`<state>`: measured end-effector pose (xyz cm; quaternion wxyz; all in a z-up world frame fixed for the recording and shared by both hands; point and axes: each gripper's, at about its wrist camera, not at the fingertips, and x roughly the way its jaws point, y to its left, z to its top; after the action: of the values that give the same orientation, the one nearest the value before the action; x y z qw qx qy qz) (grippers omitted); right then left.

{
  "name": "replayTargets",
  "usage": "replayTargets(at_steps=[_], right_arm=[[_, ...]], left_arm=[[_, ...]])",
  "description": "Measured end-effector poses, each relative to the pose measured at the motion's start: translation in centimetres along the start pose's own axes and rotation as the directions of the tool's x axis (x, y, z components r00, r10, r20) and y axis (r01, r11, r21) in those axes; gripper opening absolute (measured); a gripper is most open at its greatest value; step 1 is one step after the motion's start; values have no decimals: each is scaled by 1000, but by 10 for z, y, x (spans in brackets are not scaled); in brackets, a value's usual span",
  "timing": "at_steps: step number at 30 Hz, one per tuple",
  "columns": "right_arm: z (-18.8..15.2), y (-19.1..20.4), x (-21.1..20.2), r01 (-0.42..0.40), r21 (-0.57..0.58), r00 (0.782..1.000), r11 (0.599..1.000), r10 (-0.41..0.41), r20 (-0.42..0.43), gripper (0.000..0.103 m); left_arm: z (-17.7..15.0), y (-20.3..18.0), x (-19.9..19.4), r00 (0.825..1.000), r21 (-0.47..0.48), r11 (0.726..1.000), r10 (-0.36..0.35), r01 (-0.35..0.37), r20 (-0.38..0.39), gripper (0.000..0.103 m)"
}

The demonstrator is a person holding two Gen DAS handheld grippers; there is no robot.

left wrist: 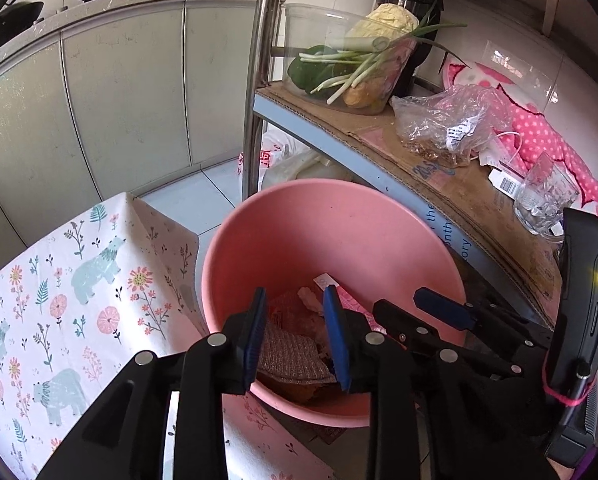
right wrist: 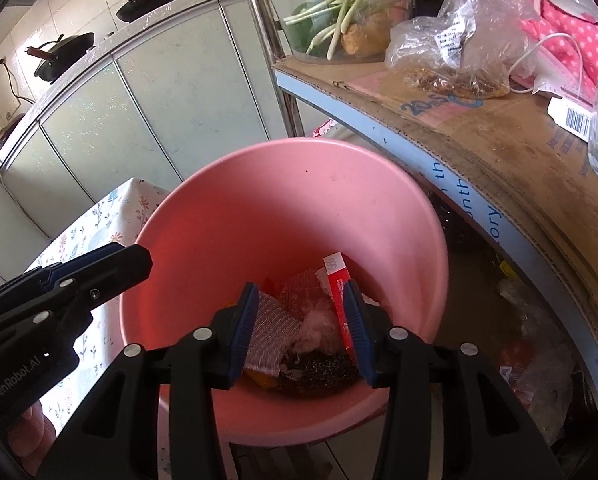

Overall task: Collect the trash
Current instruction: 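Lower both items into the bucket and open both grippers, then withdraw both open grippers up out of the bucket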

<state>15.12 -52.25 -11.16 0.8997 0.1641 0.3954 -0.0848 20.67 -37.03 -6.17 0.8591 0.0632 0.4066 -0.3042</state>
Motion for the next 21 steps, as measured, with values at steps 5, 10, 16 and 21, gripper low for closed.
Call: replayTargets(at_steps=[5, 10, 16, 21], right_arm=[[2, 1, -10, -1, -9, 1000, 1000, 1, 13, 45], [2, 4, -21, 0, -23, 1000, 1000, 1, 26, 45], [1, 5, -29, 4, -29, 999, 1000, -3, 34, 45], [-2, 7, -34, 7, -38, 999, 999, -6, 39, 45]], left_arm=[[0, -4, -12, 1000, 13, 1000, 7, -8, 20, 29], [-1, -6, -23, 1000, 9, 1000, 5, -5, 30, 29], [-1, -9, -31, 999, 14, 1000, 6, -7, 41, 29], [-3, -7, -32, 998, 9, 1000, 10, -10, 66, 29]])
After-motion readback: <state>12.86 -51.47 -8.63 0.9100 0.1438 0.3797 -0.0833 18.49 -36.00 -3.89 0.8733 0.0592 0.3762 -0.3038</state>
